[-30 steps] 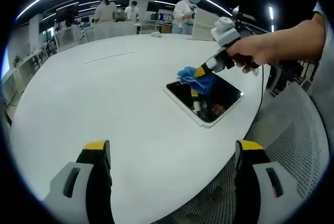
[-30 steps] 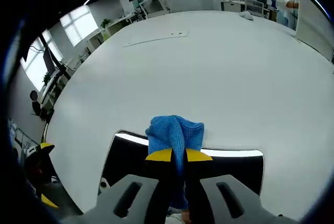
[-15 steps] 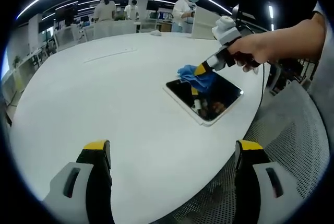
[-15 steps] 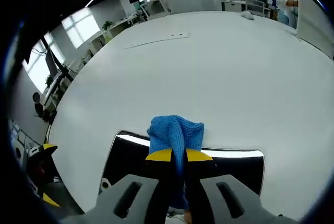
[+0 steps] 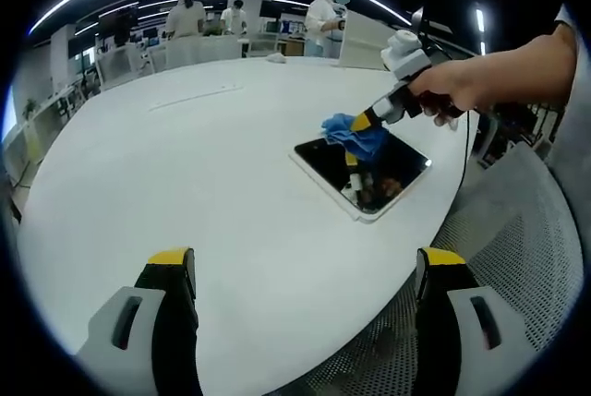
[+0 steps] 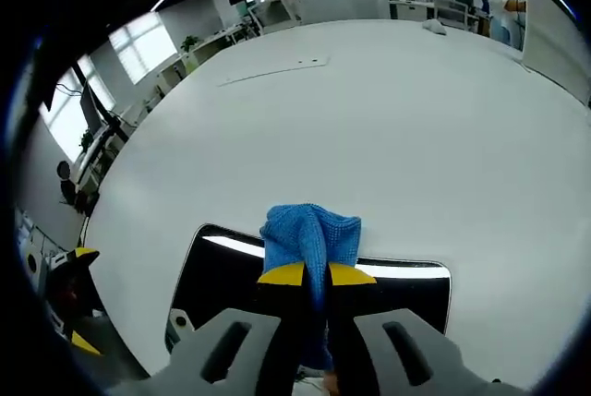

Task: Wipe the mirror surface with the cleaning cloth until all visible marks leave the cleaned area.

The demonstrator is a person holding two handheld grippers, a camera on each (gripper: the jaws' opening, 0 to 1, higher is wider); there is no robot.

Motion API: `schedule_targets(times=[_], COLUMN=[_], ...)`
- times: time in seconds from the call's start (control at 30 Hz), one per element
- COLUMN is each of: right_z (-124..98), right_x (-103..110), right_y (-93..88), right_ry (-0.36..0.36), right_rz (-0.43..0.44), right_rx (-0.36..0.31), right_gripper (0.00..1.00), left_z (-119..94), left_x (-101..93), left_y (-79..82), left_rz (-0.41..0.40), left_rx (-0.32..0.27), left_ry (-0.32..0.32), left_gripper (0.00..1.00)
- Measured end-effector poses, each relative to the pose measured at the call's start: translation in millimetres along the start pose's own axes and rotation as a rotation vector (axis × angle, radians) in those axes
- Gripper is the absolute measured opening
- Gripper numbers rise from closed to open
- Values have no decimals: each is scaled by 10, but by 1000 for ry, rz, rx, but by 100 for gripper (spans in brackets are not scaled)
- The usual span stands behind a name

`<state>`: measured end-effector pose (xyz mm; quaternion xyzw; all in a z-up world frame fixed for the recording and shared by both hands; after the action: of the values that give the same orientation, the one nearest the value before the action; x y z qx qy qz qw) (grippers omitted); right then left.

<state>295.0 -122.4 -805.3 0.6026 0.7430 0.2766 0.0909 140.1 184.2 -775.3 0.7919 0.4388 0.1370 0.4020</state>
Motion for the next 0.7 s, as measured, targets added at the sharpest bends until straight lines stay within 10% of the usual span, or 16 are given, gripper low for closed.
schedule_targets(times=[0.7], right_z=[-18], right_x=[-241], right_y=[-26], right_ry=[-26], right_rz=[25], right_rx=[1], right_gripper=[2], left_z=[2], left_x=[-3], left_y=[-4], left_rz=[3], left_rx=[2], left_ry=[1], left_gripper=[99])
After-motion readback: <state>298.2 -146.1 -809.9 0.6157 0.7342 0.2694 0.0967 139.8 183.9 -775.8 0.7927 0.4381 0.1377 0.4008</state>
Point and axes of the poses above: the point that each gripper's makers call its tool centre point, and the gripper's own axes: z roughly forward along the fingers, x roughly to its left, y roughly out of its top, the point moved 9 cm from there along -z, roughly backward along the fingers, and after that the axes turned 4 degrees about x, right-handed, at the moved point
